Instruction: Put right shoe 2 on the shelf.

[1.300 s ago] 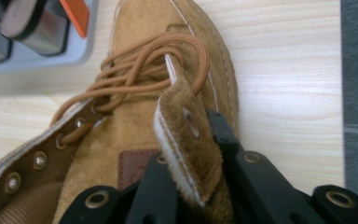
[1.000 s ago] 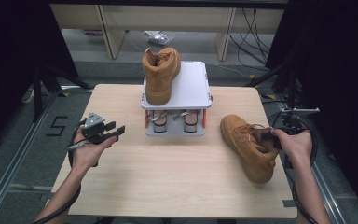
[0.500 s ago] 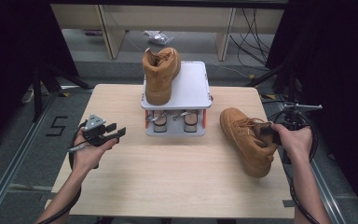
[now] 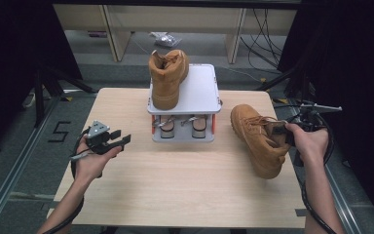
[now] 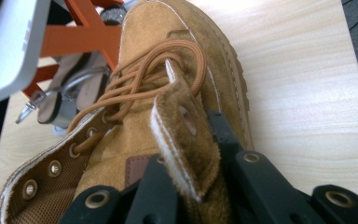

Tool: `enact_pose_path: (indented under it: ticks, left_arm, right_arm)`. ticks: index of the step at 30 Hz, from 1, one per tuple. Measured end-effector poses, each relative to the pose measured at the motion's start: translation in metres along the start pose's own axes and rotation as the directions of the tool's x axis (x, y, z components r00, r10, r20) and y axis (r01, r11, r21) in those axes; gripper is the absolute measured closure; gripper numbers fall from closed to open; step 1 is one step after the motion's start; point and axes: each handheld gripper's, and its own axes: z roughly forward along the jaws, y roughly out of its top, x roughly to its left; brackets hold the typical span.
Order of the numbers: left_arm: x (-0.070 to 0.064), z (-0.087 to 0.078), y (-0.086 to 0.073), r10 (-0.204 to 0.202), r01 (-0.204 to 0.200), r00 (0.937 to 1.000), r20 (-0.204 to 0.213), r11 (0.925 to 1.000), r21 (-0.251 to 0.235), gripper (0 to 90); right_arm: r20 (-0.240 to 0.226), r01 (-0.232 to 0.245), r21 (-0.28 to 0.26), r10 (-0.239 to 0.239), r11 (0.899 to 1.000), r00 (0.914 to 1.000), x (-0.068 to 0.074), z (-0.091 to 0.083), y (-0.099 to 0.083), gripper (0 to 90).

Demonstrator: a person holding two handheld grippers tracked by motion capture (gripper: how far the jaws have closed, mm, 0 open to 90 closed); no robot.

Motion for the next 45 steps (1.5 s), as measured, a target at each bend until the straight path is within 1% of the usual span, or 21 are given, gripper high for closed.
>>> enact_pose_path:
  ticks: [4, 6, 11, 12, 13, 15, 17, 19, 21, 22, 23, 26, 27, 28, 29, 30, 36, 37, 38, 40, 45]
  left_arm:
    - [-0.001, -0.002, -0.001, 0.0, 0.0, 1.0, -0.001, 1.0, 0.001, 52.3]
    - [0.0, -0.002, -0.002, 0.0, 0.0, 1.0, -0.002, 1.0, 0.002, 52.3]
    - [0.001, -0.002, -0.004, -0.001, 0.001, 1.0, -0.006, 0.9999, 0.01, 52.2]
    - [0.002, -0.002, -0.004, -0.002, 0.002, 1.0, -0.006, 0.9999, 0.011, 52.2]
    - [0.002, -0.001, -0.004, -0.003, 0.003, 1.0, -0.007, 1.0, 0.009, 52.2]
    - [0.002, -0.001, -0.003, -0.005, 0.005, 1.0, -0.008, 1.0, 0.007, 52.2]
    - [0.002, 0.0, -0.003, -0.004, 0.004, 1.0, -0.003, 1.0, 0.006, 52.1]
    - [0.001, 0.0, -0.003, 0.0, 0.0, 1.0, -0.005, 0.9999, 0.012, 52.1]
    - [0.0, 0.0, -0.003, -0.001, 0.001, 1.0, -0.001, 1.0, 0.01, 52.2]
    - [0.0, 0.0, -0.004, -0.001, 0.001, 1.0, -0.001, 1.0, 0.009, 52.2]
    - [-0.001, 0.001, -0.004, 0.0, 0.0, 1.0, -0.001, 1.0, 0.009, 52.1]
    - [-0.001, 0.001, -0.004, 0.002, -0.002, 1.0, 0.0, 0.9999, 0.012, 52.1]
    - [-0.001, 0.002, -0.004, 0.001, -0.001, 1.0, 0.0, 0.9999, 0.012, 52.1]
    - [-0.001, 0.002, -0.004, 0.0, 0.0, 1.0, 0.001, 0.9999, 0.01, 52.2]
    - [-0.001, 0.002, -0.005, 0.0, 0.0, 1.0, 0.001, 0.9999, 0.01, 52.1]
    - [-0.001, 0.002, -0.005, -0.002, 0.002, 1.0, 0.001, 0.9999, 0.01, 52.2]
    - [0.0, 0.001, -0.006, -0.002, 0.002, 1.0, -0.001, 0.9999, 0.01, 52.0]
    - [0.0, 0.001, -0.006, -0.003, 0.003, 1.0, -0.002, 0.9999, 0.01, 52.0]
    - [0.0, 0.001, -0.006, -0.004, 0.004, 1.0, -0.003, 0.9999, 0.01, 52.1]
    - [0.001, 0.0, -0.006, -0.002, 0.002, 1.0, -0.001, 0.9999, 0.01, 52.0]
    - [0.001, 0.0, -0.006, -0.002, 0.002, 1.0, 0.001, 0.9999, 0.011, 52.0]
  right_arm:
    - [0.001, -0.004, -0.017, 0.004, 1.0, 1.0, 0.002, -0.003, 0.002, 84.6]
    - [-0.015, -0.011, -0.027, 0.011, 1.0, 0.9998, 0.005, -0.003, 0.003, 84.6]
    - [-0.005, -0.012, -0.023, 0.012, 1.0, 0.9999, 0.008, -0.004, 0.008, 84.6]
    - [-0.01, -0.009, -0.031, 0.009, 0.999, 0.9999, 0.008, -0.003, 0.008, 84.6]
    - [-0.046, -0.012, -0.033, 0.01, 0.999, 0.9989, 0.008, -0.003, 0.01, 84.6]
    - [-0.01, -0.016, -0.028, 0.016, 0.999, 0.9998, 0.011, -0.004, 0.012, 84.6]
    - [-0.032, -0.021, -0.044, 0.02, 0.999, 0.9993, 0.012, -0.004, 0.013, 84.6]
    - [-0.027, -0.018, -0.047, 0.017, 0.999, 0.9995, 0.013, -0.004, 0.016, 84.6]
    - [-0.045, -0.027, -0.055, 0.024, 0.998, 0.9987, 0.014, -0.004, 0.017, 84.6]
    - [-0.071, -0.036, -0.06, 0.032, 0.998, 0.9969, 0.014, -0.005, 0.018, 84.6]
    - [-0.052, -0.04, -0.057, 0.037, 0.998, 0.998, 0.016, -0.005, 0.02, 84.6]
    - [-0.059, -0.036, -0.066, 0.033, 0.997, 0.9977, 0.02, -0.006, 0.023, 84.6]
    - [-0.08, -0.036, -0.077, 0.03, 0.996, 0.9963, 0.021, -0.006, 0.023, 84.6]
    - [-0.056, -0.034, -0.071, 0.03, 0.997, 0.998, 0.022, -0.006, 0.025, 84.6]
    - [-0.052, -0.034, -0.073, 0.031, 0.997, 0.9982, 0.023, -0.006, 0.026, 84.6]
    - [-0.062, -0.031, -0.074, 0.027, 0.997, 0.9977, 0.024, -0.006, 0.027, 84.6]
    - [-0.064, -0.047, -0.084, 0.042, 0.995, 0.9971, 0.029, -0.006, 0.032, 84.6]
    - [-0.078, -0.051, -0.102, 0.043, 0.993, 0.996, 0.029, -0.004, 0.032, 84.6]
    - [-0.064, -0.05, -0.087, 0.044, 0.995, 0.9969, 0.03, -0.005, 0.033, 84.6]
    - [-0.061, -0.051, -0.086, 0.045, 0.995, 0.9971, 0.032, -0.005, 0.034, 84.6]
    - [-0.069, -0.058, -0.103, 0.051, 0.993, 0.9963, 0.034, -0.004, 0.037, 84.6]
